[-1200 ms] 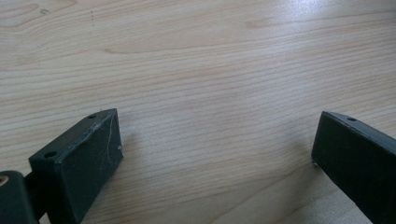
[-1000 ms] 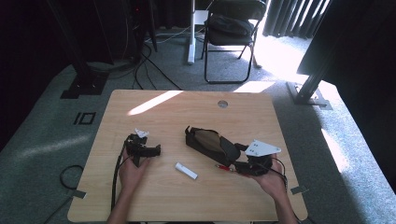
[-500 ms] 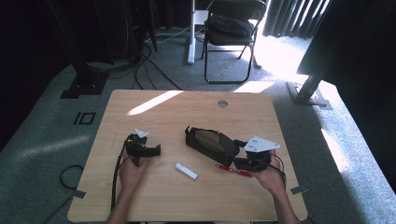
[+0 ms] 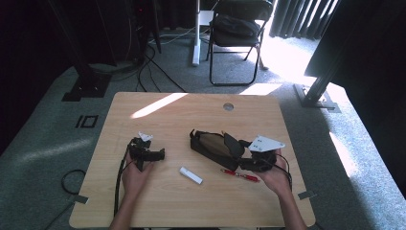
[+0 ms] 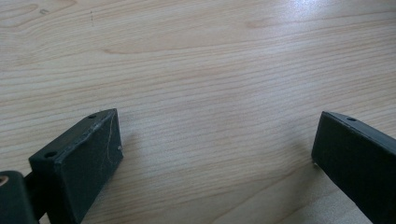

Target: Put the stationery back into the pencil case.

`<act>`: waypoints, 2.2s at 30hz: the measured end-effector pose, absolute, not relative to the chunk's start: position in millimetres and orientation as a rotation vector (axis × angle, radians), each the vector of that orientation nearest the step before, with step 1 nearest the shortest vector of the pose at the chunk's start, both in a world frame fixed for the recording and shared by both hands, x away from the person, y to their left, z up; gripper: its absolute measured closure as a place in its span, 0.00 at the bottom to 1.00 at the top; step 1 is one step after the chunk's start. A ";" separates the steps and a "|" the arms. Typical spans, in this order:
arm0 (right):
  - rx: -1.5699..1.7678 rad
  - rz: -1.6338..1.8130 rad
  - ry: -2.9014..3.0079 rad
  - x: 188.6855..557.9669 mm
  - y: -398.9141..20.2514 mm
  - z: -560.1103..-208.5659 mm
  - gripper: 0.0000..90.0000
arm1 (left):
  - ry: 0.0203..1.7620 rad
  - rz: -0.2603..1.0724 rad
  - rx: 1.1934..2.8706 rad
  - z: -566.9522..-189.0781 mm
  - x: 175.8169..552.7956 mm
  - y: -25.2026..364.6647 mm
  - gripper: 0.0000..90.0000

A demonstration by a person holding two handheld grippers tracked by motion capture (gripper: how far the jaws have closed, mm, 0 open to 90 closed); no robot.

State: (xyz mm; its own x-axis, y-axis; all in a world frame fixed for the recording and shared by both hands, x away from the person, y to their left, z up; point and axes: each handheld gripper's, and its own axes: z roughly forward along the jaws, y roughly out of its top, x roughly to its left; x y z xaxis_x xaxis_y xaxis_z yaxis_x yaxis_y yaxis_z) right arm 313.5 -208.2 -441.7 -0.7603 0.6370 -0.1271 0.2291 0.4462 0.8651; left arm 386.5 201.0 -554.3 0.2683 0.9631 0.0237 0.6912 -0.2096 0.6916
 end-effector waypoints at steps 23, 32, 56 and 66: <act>0.729 1.263 2.271 330.3 -199.0 -440.0 0.46 | 1.488 0.625 1.978 -554.3 386.5 201.0 0.02; 0.738 1.267 2.273 336.4 -197.2 -440.2 0.46 | 1.488 0.625 1.978 -554.3 386.5 201.0 0.02; 0.757 1.277 2.274 351.6 -189.1 -443.5 0.46 | 1.487 0.625 1.979 -554.3 386.6 200.9 0.02; 0.755 1.276 2.281 356.9 -184.0 -445.5 0.46 | 1.488 0.625 1.977 -554.4 386.6 200.8 0.02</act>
